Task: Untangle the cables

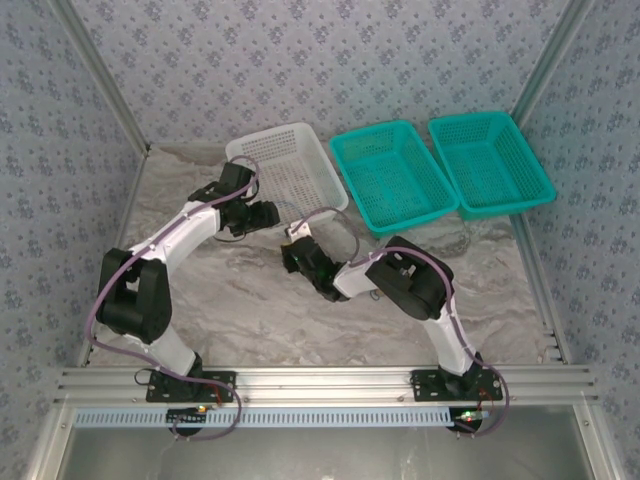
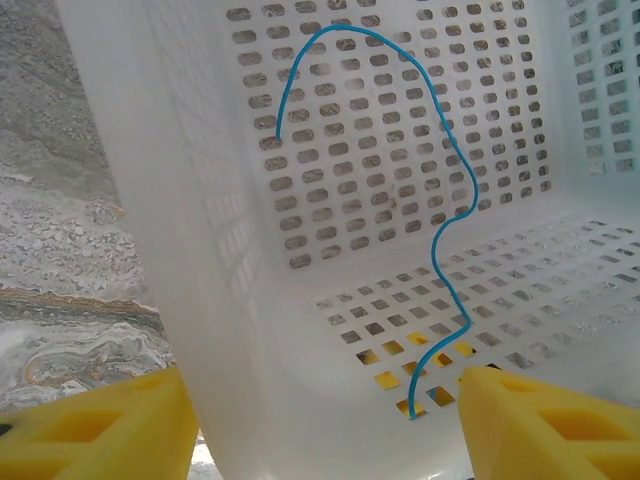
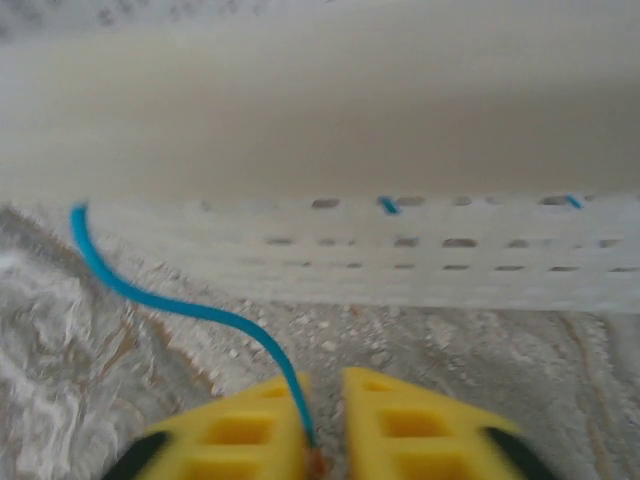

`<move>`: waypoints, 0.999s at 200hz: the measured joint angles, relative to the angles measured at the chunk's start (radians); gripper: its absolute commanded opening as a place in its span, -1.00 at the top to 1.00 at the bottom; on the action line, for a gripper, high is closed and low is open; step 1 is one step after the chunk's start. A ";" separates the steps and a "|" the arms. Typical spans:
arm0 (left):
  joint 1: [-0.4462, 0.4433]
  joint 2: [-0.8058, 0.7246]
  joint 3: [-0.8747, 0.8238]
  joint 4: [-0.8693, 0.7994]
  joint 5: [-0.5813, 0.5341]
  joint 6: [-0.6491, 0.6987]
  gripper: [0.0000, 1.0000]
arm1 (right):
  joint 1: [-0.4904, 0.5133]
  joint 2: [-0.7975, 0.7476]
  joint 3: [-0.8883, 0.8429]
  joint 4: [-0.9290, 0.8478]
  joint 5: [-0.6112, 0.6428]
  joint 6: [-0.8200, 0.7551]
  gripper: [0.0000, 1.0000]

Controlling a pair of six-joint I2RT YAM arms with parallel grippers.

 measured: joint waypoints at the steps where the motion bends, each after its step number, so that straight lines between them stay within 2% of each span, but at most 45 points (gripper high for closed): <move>1: 0.000 0.000 0.000 0.000 0.000 0.000 -0.32 | 0.000 0.000 0.000 0.001 0.003 0.005 0.97; 41: 0.000 0.009 0.000 0.013 -0.004 -0.006 -0.12 | 0.004 -0.098 -0.095 -0.025 0.001 -0.019 1.00; 88: 0.000 0.017 0.000 0.020 -0.029 -0.006 -0.04 | 0.015 -0.369 -0.276 -0.115 -0.029 -0.032 1.00; 119: 0.000 0.027 -0.004 0.021 -0.047 -0.006 -0.02 | 0.015 -0.550 -0.348 -0.242 -0.035 -0.045 1.00; 158: 0.000 0.046 -0.006 0.021 -0.064 -0.006 -0.02 | -0.008 -0.825 -0.334 -0.391 -0.052 -0.089 1.00; 180: 0.000 0.050 -0.007 0.021 -0.069 -0.006 -0.02 | -0.068 -0.942 -0.281 -0.419 -0.098 -0.120 1.00; 200: 0.000 0.050 -0.009 0.021 -0.074 -0.006 -0.02 | -0.139 -0.980 -0.214 -0.436 -0.161 -0.132 1.00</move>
